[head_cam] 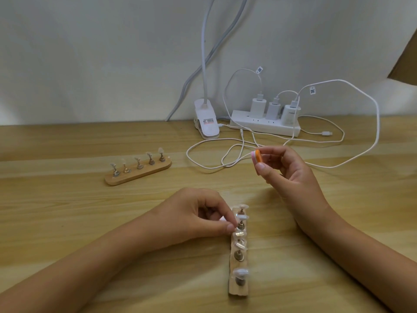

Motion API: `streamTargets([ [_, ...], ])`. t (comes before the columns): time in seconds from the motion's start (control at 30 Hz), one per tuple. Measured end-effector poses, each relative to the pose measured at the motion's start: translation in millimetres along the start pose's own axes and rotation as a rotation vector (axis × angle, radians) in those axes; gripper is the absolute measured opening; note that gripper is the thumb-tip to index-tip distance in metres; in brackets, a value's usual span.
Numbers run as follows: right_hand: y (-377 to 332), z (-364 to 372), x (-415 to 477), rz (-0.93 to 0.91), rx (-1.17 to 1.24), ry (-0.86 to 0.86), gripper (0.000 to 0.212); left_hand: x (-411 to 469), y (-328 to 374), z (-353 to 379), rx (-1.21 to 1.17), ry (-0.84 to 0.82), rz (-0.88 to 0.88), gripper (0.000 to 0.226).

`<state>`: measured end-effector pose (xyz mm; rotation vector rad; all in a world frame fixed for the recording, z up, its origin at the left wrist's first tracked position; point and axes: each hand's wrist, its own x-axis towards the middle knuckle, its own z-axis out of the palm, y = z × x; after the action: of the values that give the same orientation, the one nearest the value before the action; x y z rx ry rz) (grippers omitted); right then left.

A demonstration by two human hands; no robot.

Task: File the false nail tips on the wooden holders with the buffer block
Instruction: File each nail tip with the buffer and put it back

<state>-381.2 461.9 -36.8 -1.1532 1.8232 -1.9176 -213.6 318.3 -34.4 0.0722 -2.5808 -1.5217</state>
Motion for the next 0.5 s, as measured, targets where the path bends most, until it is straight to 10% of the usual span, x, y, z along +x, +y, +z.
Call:
streamTargets([
  [0.3,-2,1,0,0.014,0.025,-0.014,0.032,-4,3,6,0.204,-0.044,0.161,0.01],
  [0.5,1,-4,5,0.137,0.271,-0.027,0.046,-2,8,7,-0.049,-0.038,-0.086,0.01],
])
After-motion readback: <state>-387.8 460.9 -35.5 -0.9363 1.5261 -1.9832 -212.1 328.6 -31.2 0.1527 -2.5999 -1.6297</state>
